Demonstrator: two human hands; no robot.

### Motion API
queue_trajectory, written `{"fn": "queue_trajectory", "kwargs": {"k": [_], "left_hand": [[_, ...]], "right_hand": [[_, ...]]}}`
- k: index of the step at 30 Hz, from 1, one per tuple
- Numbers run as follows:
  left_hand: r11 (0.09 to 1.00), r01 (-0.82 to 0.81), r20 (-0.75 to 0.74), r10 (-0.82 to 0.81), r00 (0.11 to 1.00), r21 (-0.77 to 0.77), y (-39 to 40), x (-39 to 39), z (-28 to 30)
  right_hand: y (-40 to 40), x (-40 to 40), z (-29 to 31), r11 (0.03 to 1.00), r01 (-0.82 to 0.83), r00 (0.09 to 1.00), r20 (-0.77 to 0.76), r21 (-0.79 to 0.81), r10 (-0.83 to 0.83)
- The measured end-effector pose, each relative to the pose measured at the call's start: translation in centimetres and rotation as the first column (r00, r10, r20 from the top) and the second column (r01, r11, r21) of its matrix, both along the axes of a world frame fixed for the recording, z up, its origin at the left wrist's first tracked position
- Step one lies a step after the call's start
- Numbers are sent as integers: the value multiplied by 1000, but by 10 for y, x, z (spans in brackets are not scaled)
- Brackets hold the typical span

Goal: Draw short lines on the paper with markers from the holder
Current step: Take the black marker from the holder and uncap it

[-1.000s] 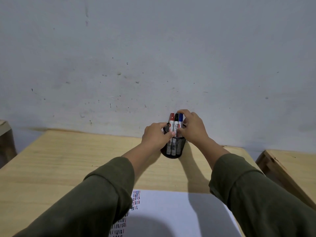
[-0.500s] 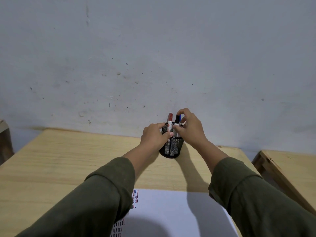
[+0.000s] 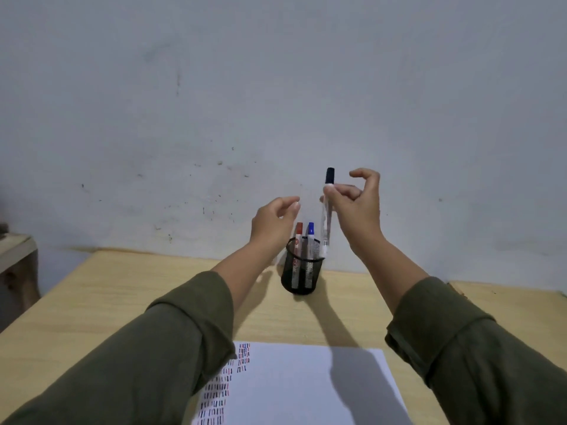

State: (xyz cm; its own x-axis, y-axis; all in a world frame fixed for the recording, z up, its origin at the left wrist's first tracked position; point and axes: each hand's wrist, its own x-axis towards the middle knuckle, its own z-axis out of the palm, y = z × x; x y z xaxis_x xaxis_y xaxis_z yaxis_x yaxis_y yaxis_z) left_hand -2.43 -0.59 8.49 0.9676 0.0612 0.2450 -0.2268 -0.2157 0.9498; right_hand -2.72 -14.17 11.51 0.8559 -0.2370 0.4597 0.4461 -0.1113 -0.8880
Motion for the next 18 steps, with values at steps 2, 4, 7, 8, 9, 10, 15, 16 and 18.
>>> {"fn": "queue_trajectory", "kwargs": {"k": [2, 4, 7, 8, 9, 10, 15, 16, 18], "left_hand": [[991, 80, -17, -82, 996, -107, 0, -14, 13], [973, 156, -42, -165, 985, -168, 1, -31, 23], [938, 239, -79, -266, 961, -251, 6, -53, 30], [929, 242, -89, -276, 957, -279, 9, -59, 30], [924, 231, -100, -273, 957, -306, 12, -63, 30], [920, 209, -114, -259, 959, -330, 14, -68, 29], [873, 37, -206, -156, 966, -486, 22, -92, 24], [859, -5, -221, -127, 967, -513, 23, -98, 24], [837, -82, -252, -68, 965, -542, 25, -109, 23]], "right_hand": [[4, -18, 0, 990, -144, 987, -68, -12, 143], [9, -36, -5, 968, -249, 961, -118, 10, 249], [13, -61, -10, 954, -299, 942, -152, 35, 301], [13, -69, -11, 951, -308, 936, -166, 33, 309], [13, -78, -10, 946, -323, 928, -182, 37, 324], [12, -87, -8, 937, -344, 915, -202, 56, 348], [5, -129, -1, 858, -497, 816, -268, 127, 512], [4, -136, -1, 847, -516, 804, -272, 125, 529], [2, -148, -2, 827, -541, 782, -271, 152, 561]]}}
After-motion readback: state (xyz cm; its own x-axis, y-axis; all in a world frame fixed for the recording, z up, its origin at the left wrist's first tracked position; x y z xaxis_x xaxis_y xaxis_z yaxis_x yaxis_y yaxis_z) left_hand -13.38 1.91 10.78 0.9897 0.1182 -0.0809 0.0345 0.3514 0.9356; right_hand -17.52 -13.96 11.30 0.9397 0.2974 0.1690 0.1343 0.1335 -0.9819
